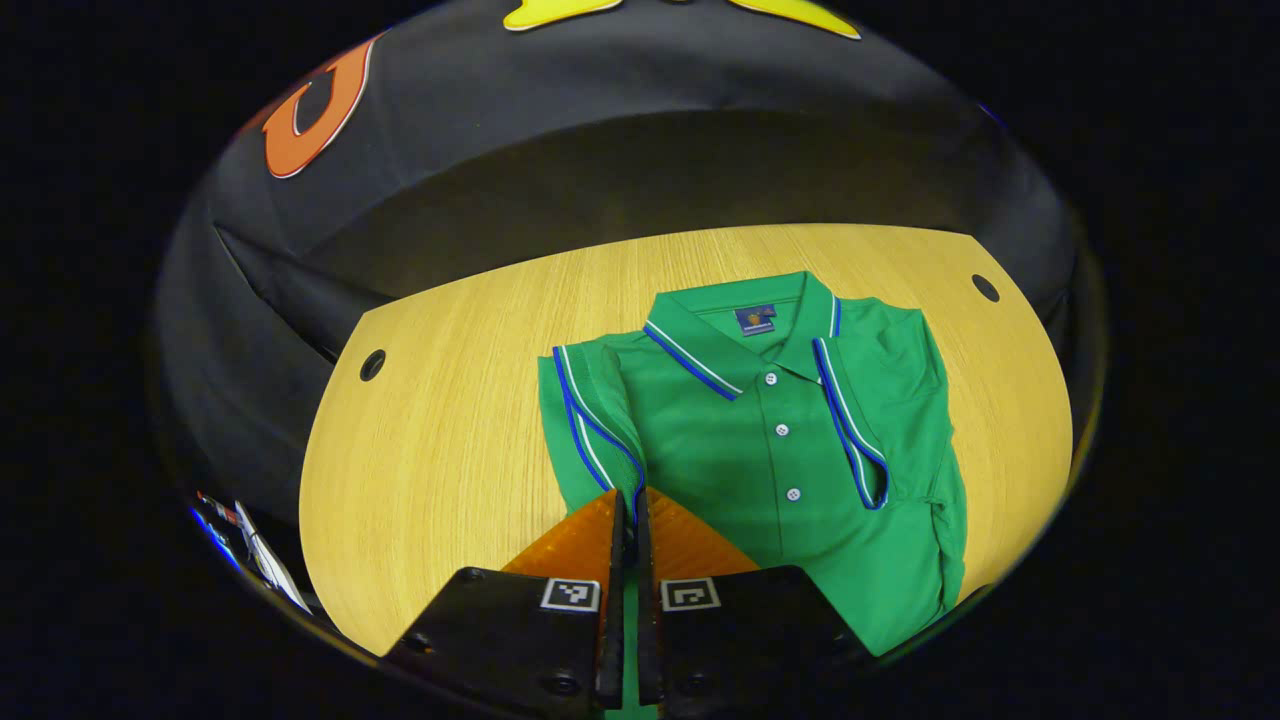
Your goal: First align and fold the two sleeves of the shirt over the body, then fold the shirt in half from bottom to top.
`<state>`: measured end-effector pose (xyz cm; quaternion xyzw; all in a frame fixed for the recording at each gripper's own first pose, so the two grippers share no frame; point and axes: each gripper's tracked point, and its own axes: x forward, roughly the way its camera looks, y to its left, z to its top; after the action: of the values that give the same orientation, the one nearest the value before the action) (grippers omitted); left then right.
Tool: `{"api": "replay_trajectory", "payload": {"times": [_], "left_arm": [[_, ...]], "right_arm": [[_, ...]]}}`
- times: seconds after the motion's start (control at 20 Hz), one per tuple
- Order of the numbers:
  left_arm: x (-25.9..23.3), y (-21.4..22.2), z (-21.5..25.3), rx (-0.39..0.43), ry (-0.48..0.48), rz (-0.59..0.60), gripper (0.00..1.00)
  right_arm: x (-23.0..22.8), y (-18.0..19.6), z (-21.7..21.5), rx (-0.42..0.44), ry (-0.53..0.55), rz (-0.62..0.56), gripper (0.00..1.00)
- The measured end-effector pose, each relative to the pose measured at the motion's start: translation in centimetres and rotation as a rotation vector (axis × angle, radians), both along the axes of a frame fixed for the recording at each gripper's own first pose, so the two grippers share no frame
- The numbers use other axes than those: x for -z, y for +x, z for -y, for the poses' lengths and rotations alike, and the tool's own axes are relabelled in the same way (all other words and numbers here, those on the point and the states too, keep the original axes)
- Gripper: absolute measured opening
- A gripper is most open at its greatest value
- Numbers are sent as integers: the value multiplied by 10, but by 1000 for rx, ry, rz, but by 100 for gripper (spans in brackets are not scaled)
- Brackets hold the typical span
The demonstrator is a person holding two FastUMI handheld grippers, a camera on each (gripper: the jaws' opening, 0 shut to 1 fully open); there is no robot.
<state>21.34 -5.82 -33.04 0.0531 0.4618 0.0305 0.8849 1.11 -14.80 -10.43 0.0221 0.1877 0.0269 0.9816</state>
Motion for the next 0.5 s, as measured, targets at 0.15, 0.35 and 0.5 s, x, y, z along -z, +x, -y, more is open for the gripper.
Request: {"api": "replay_trajectory", "payload": {"times": [0.15, 0.35, 0.5], "left_arm": [[-19, -6, 17, 41, -64, 63, 51], [-67, -46, 4, 21, -100, 200, 64], [-98, -77, -13, -7, -129, 305, 82]], "right_arm": [[3, 1, 7, -1, -7, -3, 95], [13, 6, -7, -30, -24, -17, 95], [20, 11, -18, -34, -7, -21, 95]]}}
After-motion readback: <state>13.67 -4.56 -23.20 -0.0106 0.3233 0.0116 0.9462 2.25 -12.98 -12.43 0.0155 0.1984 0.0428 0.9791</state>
